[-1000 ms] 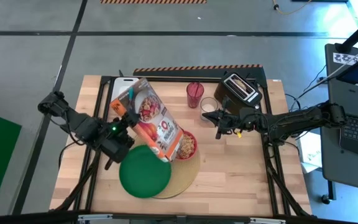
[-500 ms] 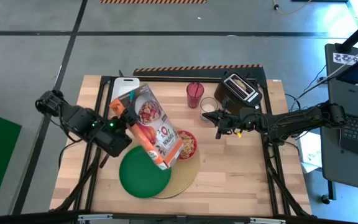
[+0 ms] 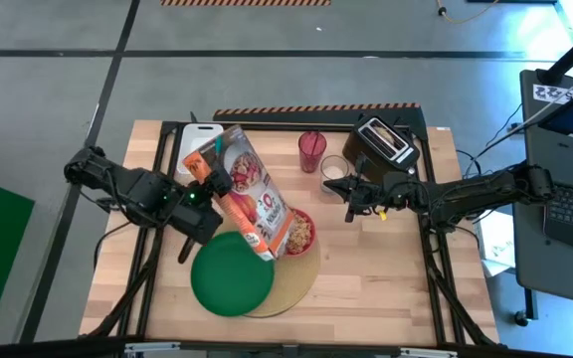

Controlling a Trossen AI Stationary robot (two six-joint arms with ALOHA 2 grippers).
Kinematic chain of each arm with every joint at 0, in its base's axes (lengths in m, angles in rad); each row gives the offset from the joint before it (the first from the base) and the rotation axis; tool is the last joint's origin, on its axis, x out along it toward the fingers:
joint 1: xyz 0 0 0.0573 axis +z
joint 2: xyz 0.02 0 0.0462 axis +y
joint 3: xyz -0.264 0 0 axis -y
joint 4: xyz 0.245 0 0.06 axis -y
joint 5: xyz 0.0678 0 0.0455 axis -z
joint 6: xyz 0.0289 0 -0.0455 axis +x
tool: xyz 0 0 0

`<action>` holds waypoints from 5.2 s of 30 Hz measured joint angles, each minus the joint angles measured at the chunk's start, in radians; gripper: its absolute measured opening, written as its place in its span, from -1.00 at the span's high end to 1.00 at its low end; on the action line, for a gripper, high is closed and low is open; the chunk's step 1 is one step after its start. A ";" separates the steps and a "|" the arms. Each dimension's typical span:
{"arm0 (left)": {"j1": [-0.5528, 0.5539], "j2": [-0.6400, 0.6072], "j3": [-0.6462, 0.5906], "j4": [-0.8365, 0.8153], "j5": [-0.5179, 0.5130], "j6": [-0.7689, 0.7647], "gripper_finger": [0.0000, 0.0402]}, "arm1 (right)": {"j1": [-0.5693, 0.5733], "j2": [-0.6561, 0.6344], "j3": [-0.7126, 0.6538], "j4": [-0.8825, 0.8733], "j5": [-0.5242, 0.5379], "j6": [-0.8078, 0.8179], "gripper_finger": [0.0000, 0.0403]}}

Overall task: Arrange a breakfast setting
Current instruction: Pour the cereal from the box into the orange bowl

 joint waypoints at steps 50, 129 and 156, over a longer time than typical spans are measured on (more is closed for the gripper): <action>-0.049 -0.035 0.023 -0.004 0.005 -0.134 -0.06 | 0.000 0.000 0.000 -0.008 0.000 -0.015 0.97; -0.098 -1.082 -1.108 1.080 -0.036 -0.721 -0.06 | -0.125 -0.014 0.075 -0.081 -0.394 0.090 0.97; 0.502 -1.094 -1.371 1.778 0.497 -0.514 -0.06 | -0.166 -0.025 0.074 -0.076 -0.422 0.081 0.97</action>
